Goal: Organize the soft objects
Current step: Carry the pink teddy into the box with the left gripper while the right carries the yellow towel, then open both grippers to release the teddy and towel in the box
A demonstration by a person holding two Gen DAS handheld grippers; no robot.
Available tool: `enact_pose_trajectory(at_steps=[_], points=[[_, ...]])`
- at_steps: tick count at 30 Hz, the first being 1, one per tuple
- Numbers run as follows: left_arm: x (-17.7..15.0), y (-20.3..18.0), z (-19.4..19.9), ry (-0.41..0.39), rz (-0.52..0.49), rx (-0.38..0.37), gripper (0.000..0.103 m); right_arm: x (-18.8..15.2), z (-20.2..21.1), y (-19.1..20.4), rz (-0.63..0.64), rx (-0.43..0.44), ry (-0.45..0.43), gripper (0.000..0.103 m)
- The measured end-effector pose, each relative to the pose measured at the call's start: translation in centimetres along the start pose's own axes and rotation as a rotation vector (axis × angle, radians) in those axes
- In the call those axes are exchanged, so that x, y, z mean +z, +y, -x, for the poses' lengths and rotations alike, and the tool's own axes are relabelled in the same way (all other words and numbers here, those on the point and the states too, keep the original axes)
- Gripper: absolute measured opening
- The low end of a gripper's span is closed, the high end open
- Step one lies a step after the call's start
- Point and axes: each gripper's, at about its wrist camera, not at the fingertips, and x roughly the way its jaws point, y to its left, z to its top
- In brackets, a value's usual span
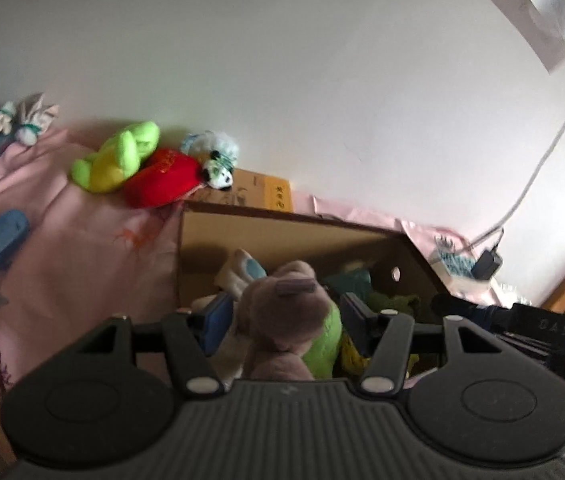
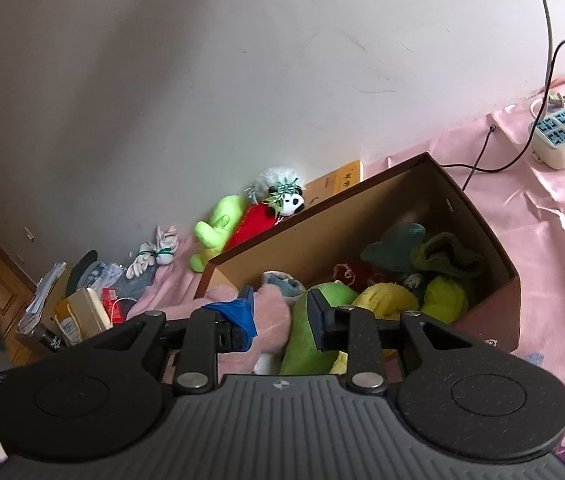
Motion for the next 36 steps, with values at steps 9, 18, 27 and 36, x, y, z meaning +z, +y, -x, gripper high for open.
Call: enact_pose_trajectory(at_steps=[9, 18, 27, 36], points=[[-1.2, -1.5, -6.6, 0.105, -0.074, 0.063, 0.013, -1.1, 1.7, 0.0, 0.042, -0.037, -0.018, 0.012], [-1.7, -2.1, -9.5, 0.182, -0.189, 0.138, 0.050, -1.5, 2.3, -0.1, 0.037, -0.053, -0.010, 0.012], [-2.1, -0.5, -3.2, 0.133, -0.094, 0.107, 0.065, -1.7, 2.7, 1.1, 0.075, -0.063, -0.004, 0.013], [-1.3, -1.3, 1.8, 0.117, -0.108, 0.270, 0.069, -2.6, 3.2, 4.1, 0.195, -0.156, -0.001, 0.014]])
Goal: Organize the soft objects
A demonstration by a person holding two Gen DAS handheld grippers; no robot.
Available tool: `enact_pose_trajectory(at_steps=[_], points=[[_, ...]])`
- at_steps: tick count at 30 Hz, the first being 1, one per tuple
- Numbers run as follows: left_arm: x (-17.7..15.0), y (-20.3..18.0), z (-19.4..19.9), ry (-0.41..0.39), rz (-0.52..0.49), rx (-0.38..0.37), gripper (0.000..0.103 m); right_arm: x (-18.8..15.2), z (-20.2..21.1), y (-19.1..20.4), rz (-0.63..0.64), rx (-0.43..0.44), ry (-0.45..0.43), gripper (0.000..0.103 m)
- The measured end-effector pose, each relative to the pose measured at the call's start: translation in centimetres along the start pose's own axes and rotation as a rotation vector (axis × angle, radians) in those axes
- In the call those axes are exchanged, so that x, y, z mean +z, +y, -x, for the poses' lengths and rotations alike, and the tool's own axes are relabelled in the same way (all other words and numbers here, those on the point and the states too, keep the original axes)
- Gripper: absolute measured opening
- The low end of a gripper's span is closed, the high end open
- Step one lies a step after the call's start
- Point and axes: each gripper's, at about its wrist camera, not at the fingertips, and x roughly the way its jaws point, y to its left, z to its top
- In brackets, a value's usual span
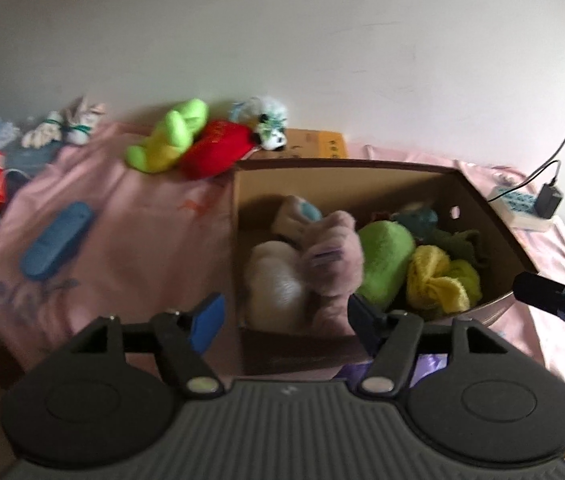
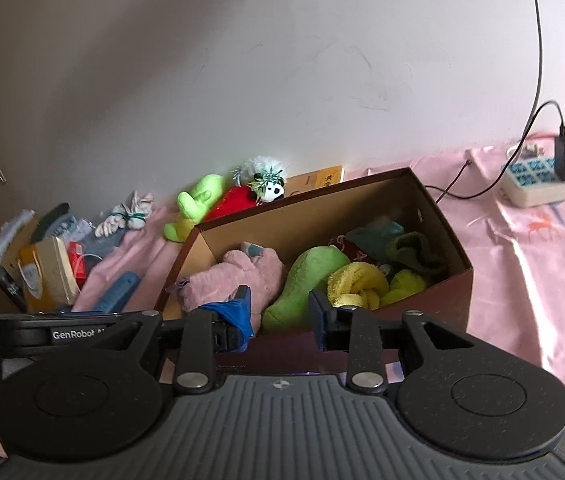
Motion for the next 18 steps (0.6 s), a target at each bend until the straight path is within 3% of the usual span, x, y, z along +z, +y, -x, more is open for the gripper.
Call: enact_pose_trajectory(at_steps=[11, 18], points=[[-1.4, -1.3, 2.5, 0.030, -0.051, 0.172, 0.071, -1.1, 1.7, 1.5, 0.029, -0.094, 0.015, 0.015], [-1.8, -2.6, 4.0, 0.023, -0.107, 0.191, 0.071, -1.4, 3.4, 2.0, 0.046, -0.148, -0.011, 0.017]])
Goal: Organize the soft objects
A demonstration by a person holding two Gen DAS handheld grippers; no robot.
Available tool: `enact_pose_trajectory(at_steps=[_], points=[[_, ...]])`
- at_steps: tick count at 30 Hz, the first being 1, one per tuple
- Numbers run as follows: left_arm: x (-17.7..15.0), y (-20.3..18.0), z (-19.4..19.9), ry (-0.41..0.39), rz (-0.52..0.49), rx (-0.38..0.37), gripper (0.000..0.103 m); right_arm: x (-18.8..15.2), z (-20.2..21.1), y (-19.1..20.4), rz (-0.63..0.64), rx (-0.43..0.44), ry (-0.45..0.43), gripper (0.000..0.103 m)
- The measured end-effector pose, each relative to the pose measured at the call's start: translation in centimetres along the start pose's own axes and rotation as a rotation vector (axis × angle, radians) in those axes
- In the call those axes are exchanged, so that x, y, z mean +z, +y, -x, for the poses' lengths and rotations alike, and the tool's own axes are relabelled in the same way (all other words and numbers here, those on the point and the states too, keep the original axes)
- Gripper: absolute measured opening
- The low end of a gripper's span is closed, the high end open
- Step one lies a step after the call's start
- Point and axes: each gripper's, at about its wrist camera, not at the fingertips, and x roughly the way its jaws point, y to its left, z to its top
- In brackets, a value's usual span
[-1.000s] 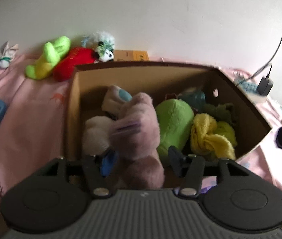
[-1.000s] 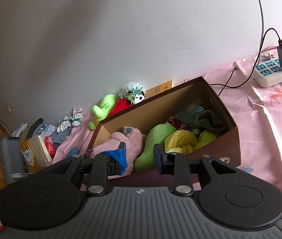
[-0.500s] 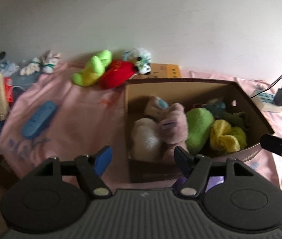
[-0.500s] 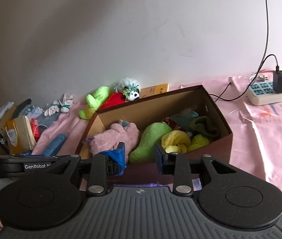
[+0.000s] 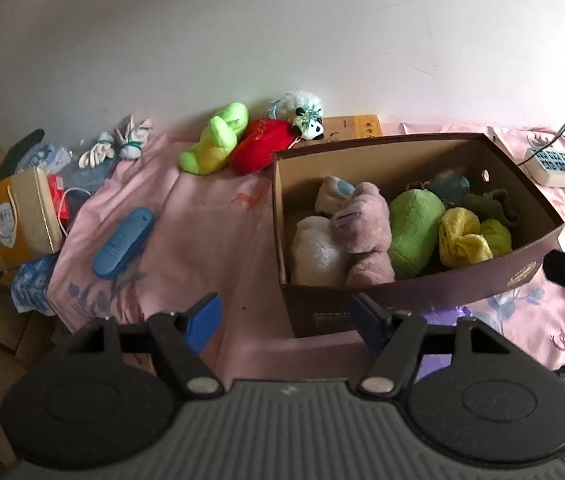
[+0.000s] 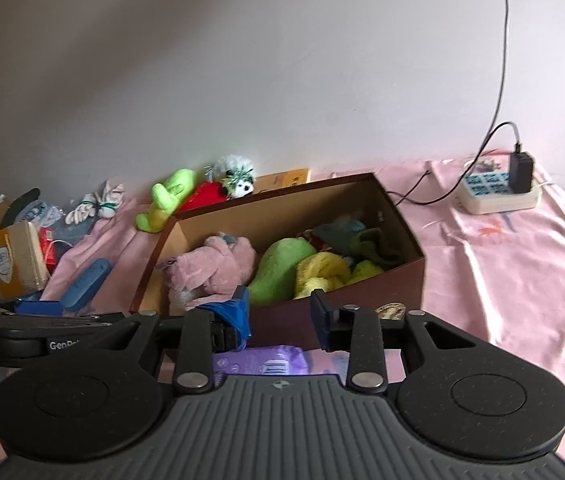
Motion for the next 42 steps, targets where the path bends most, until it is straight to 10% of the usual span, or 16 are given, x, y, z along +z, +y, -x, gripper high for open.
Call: enact_pose_trajectory(at_steps=[21, 30, 42], points=[[0.0, -0.6, 1.7, -0.024, -0.067, 0.001, 0.071, -0.4, 1.2, 1.1, 0.035, -0.068, 0.018, 0.020], [0.4, 0.6, 1.9, -0.094, -0.142, 0.191, 0.071, -0.6, 0.8, 0.7, 0.024, -0.103, 0.036, 0.021], [-0.1, 0.7, 0.6, 0.002, -0.065, 0.084, 0.071, -0.4, 0.1, 0.6, 0.029, -0.157, 0.088, 0.022]])
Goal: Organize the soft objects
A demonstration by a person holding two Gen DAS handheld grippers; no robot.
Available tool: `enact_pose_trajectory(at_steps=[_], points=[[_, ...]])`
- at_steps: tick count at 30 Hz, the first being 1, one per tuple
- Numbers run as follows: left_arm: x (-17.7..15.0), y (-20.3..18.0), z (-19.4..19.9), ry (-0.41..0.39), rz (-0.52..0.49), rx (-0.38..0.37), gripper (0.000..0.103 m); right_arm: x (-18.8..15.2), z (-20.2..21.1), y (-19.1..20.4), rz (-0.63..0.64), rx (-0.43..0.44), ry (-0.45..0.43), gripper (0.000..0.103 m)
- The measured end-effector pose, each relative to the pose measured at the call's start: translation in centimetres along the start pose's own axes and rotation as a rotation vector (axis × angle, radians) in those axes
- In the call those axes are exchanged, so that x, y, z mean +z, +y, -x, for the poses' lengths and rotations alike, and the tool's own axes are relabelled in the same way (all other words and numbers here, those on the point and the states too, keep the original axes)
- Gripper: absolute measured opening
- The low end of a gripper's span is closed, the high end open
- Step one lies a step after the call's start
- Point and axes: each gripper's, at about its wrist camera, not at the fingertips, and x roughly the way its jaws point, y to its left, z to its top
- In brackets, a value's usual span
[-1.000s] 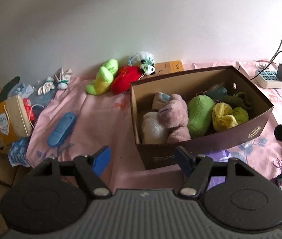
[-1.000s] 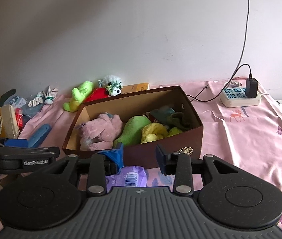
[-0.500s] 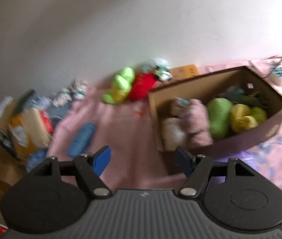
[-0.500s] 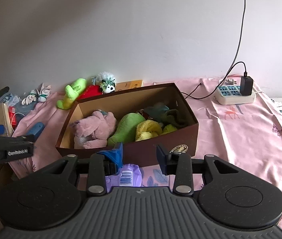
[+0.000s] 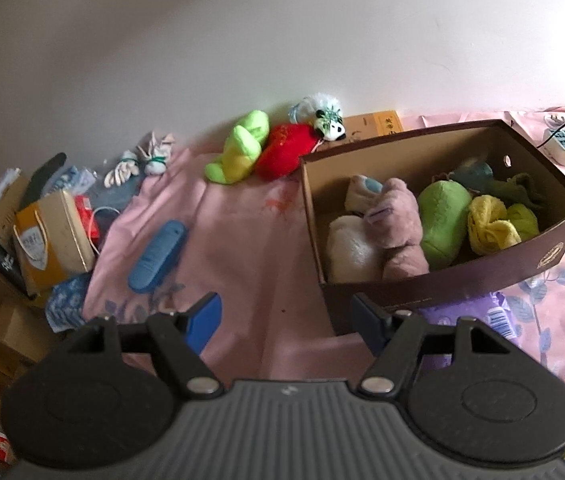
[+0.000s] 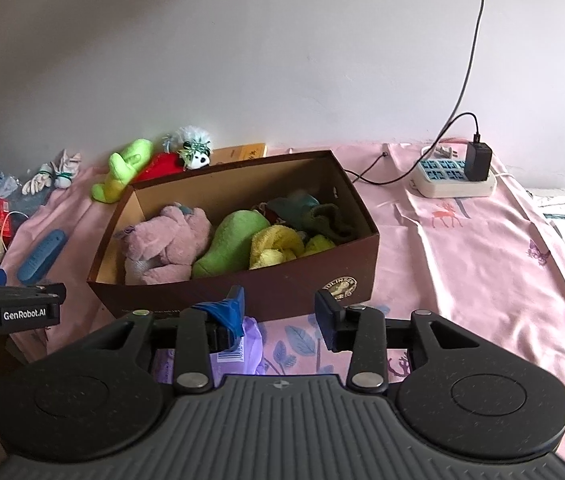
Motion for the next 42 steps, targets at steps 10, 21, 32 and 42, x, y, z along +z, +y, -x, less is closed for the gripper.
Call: enact_pose_trajectory(at_steps=[10, 21, 32, 42], points=[[-0.1, -0.9, -1.0, 0.051, 0.023, -0.068, 0.071, 0.3, -0.3, -0.4, -0.040, 0.016, 0.030, 0.023], [0.5, -1.4, -1.6, 0.066, 0.029, -0.084, 0.071, 0.8, -1.5, -0.1, 0.012, -0.063, 0.050, 0.023], [1.0, -1.5, -2.2, 0.082, 0.028, -0.090, 0.071, 1.9, -3.7, -0.1, -0.034, -0.090, 0.116, 0.024], [1.5, -1.5, -4.1, 0.123, 0.062, -0.135, 0.071, 2.9, -5.6, 0.2, -0.025, -0.082, 0.175, 0.024]])
